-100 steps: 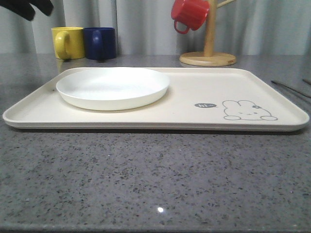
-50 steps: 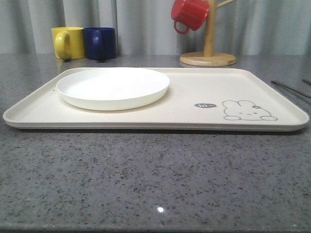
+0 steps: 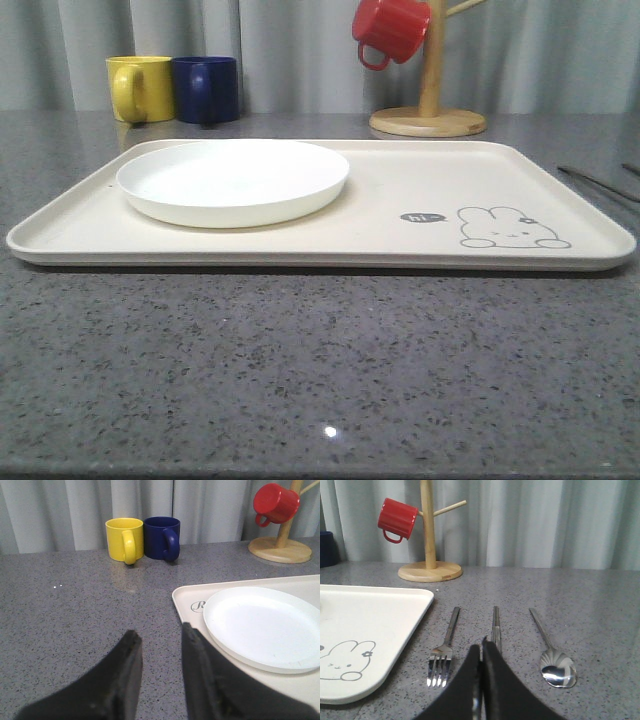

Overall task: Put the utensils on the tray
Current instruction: 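Move the right gripper above the fork on the table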

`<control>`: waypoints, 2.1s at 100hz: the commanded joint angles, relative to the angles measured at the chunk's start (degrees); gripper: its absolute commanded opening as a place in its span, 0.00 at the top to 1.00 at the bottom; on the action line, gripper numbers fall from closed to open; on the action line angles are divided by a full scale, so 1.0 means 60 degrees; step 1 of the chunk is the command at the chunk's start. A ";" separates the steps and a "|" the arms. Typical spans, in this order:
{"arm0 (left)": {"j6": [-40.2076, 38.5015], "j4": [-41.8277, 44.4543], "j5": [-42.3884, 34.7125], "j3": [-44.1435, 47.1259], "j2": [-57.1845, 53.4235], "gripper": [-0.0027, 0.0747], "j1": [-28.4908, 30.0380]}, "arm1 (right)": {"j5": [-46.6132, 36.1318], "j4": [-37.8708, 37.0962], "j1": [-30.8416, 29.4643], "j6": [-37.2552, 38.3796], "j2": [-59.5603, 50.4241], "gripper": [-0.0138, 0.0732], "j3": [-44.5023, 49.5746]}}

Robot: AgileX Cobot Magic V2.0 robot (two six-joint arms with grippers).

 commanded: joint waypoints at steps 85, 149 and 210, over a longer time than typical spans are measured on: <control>0.0023 -0.0045 -0.0767 -0.0222 -0.0029 0.99 -0.0082 | 0.0450 0.0306 -0.0037 -0.0082 0.0266 0.92 -0.2421; 0.0023 -0.0045 -0.0767 -0.0222 -0.0029 0.99 -0.0082 | 0.6963 0.1239 -0.0037 -0.0082 0.7006 0.92 -0.7994; 0.0023 -0.0045 -0.0767 -0.0222 -0.0029 0.99 -0.0082 | 0.7225 0.1260 -0.0008 -0.0340 0.8424 0.33 -0.8504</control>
